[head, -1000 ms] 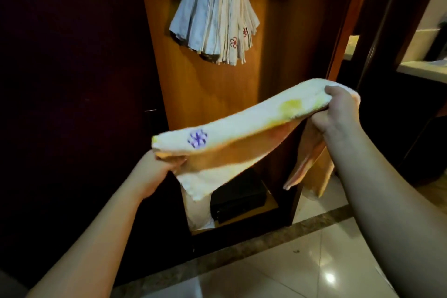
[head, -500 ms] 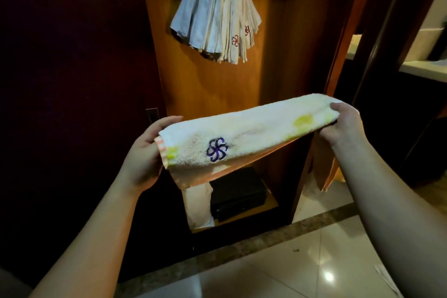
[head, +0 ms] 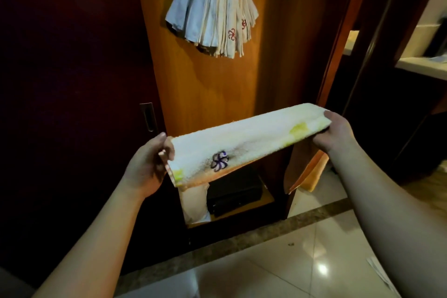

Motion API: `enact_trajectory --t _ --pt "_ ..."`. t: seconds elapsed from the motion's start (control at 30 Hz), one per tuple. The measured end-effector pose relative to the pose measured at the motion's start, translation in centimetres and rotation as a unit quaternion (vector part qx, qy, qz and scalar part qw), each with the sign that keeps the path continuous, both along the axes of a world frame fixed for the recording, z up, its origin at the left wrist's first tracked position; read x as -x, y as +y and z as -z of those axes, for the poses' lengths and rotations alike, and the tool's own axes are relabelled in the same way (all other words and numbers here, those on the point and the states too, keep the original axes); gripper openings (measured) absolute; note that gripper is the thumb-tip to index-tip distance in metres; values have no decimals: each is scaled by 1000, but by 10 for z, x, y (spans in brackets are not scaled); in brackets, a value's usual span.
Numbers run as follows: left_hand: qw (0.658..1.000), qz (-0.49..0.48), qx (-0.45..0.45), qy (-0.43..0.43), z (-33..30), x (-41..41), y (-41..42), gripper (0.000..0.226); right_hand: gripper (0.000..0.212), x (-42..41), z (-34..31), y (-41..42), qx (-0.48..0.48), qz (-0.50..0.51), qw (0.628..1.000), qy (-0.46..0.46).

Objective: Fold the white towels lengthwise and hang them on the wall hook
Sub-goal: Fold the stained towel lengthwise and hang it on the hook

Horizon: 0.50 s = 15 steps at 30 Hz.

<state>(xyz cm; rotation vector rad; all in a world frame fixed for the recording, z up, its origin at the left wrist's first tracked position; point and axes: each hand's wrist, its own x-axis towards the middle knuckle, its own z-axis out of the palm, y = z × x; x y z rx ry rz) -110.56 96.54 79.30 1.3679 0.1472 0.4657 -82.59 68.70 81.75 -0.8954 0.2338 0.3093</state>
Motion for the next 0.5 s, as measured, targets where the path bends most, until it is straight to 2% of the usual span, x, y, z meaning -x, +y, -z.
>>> enact_trajectory --t 0.07,0.1,0.2,0.37,0.5 --pt "997 -60 4 43 7 -7 -4 36 37 -1 1 0 -7 -10 1000 -5" --pt "996 -67 1 56 13 -11 -4 35 37 -1 0 -1 -11 -15 1000 -6" --pt "992 -72 31 101 31 -18 -4 48 37 -1 -3 -1 -17 -11 1000 7" --pt "974 -122 146 126 66 -33 -9 44 36 4 -12 8 -37 -16 999 -3" --pt "954 -145 197 171 110 -54 -14 45 41 14 -20 21 -62 -25 998 -7"
